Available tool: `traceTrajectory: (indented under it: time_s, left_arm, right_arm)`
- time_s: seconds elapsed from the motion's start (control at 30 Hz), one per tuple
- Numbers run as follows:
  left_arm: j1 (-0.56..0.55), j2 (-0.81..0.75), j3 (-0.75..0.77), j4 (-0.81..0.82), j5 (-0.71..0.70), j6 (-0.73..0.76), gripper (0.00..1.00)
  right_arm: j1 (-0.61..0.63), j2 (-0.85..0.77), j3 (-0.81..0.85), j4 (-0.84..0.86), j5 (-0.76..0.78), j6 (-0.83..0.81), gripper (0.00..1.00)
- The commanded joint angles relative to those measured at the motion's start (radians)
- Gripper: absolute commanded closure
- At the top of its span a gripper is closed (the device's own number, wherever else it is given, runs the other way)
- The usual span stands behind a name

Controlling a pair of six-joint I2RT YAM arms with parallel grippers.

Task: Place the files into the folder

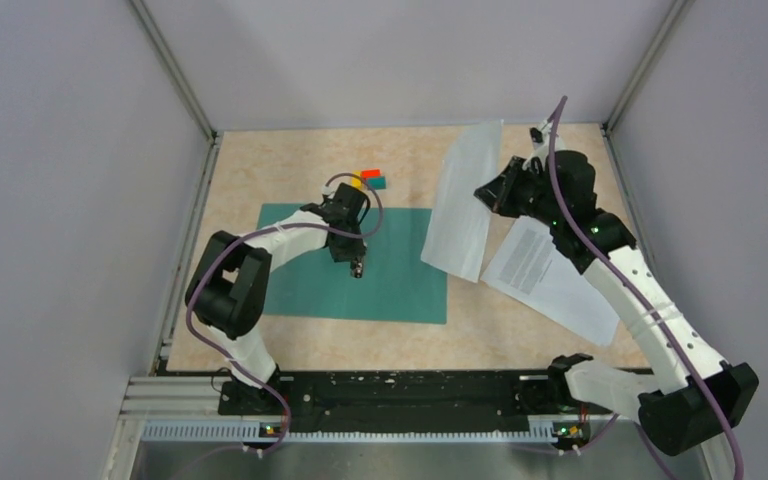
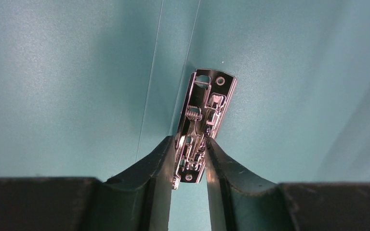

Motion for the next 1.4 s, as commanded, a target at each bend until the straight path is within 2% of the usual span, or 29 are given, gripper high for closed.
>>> traceTrajectory:
  time_s: [0.0,0.17,0.4,0.6,0.87,1.37]
  left_arm:
    - [-0.047,0.017,0.010,0.034,-0.008,-0.064,0.67]
    - [-0.069,-0.029,0.016,0.021,-0.071,-0.104,0.64]
    - [-0.068,-0.058,0.060,-0.046,-0.164,-0.060,0.58]
    - [-0.066,-0.023,0.058,-0.043,-0.149,-0.033,0.55]
    - [-0.079,0.036,0.044,0.026,-0.047,-0.043,0.62]
    - [-0.203,0.129,0.141,0.080,0.029,-0.180,0.69]
  right_arm:
    - [0.003,-0.039,0.075,-0.055,0.038,-0.029,1.00]
    - [0.003,-0.050,0.088,-0.084,0.055,-0.050,1.00]
    - [0.001,-0.053,0.086,-0.088,0.046,-0.057,1.00]
    - [0.002,-0.054,0.086,-0.091,0.043,-0.060,1.00]
    - [0.001,-0.066,0.091,-0.105,0.048,-0.066,1.00]
    - [0.001,-0.053,0.090,-0.116,0.039,-0.076,1.00]
